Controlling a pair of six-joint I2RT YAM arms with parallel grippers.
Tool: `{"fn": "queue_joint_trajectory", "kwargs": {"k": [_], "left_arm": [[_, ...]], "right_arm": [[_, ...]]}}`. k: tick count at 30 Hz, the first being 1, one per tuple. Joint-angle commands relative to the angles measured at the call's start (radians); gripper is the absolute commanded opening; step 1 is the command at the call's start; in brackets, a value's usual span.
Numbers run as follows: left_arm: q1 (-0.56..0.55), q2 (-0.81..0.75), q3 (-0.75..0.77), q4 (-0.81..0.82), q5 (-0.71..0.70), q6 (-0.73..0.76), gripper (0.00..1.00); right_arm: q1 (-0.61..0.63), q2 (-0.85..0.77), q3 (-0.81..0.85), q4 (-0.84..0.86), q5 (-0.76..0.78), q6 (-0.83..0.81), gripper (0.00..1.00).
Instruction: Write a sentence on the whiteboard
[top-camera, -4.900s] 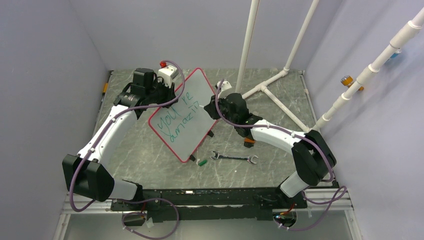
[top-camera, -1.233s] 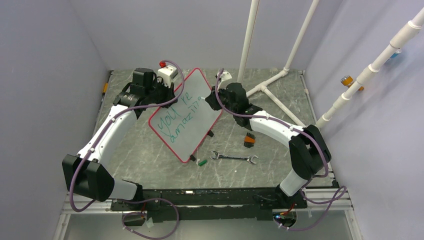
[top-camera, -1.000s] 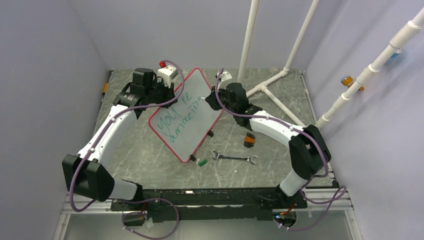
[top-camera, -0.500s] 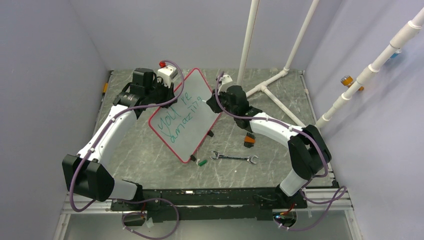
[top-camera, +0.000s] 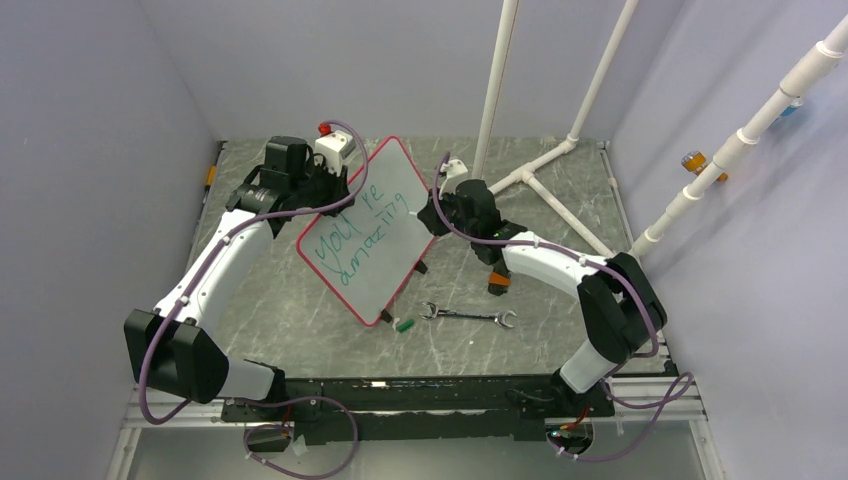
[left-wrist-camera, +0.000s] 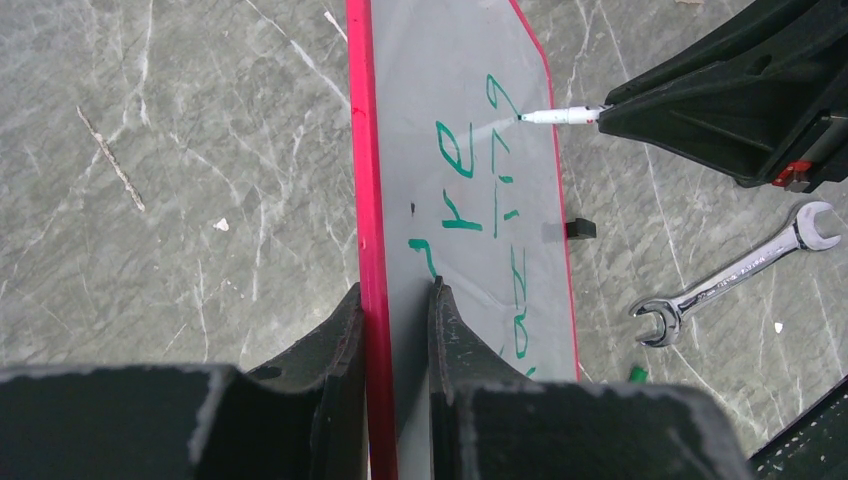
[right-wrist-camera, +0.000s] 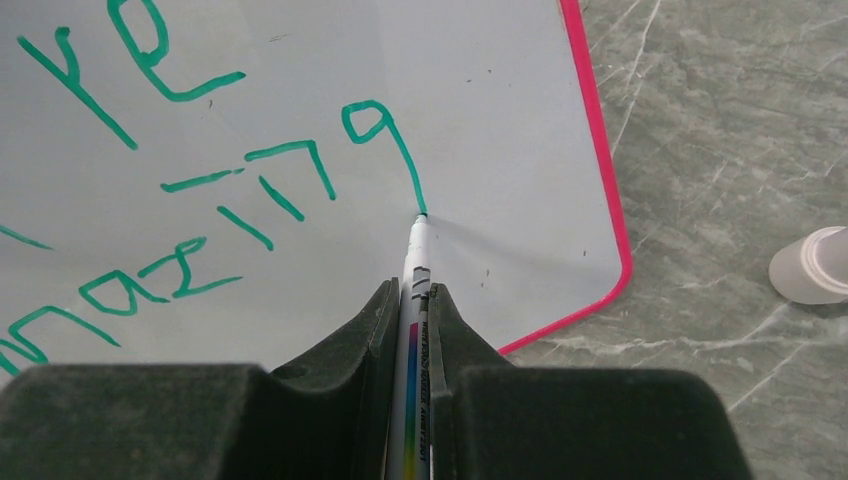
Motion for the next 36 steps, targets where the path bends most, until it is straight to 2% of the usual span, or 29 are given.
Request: {"fn": "queue_joint_trajectory", "kwargs": {"k": [1,17,27,36], "left_arm": [[0.003,0.016,-0.005,-0.093,-0.150,0.187,0.00],[0.004,0.020,-0.001,-0.094,-0.146,0.186,0.00],[0.003,0.013,-0.005,-0.090,-0.156,0.183,0.00],[0.003,0.016,-0.001,-0.093,-0.160,0.174,0.00]], "right_arm": [[0.017,-0.028,-0.004,0.016,-0.061,0.029,0.00],[0.028,-0.101,0.031,-0.013,-0.078,0.020,0.00],[0.028,-0.264,-0.089,-0.052,-0.045,0.021,0.00],[0.044,-0.313,-0.178,-0.043,-0.075,0.026,0.00]]}}
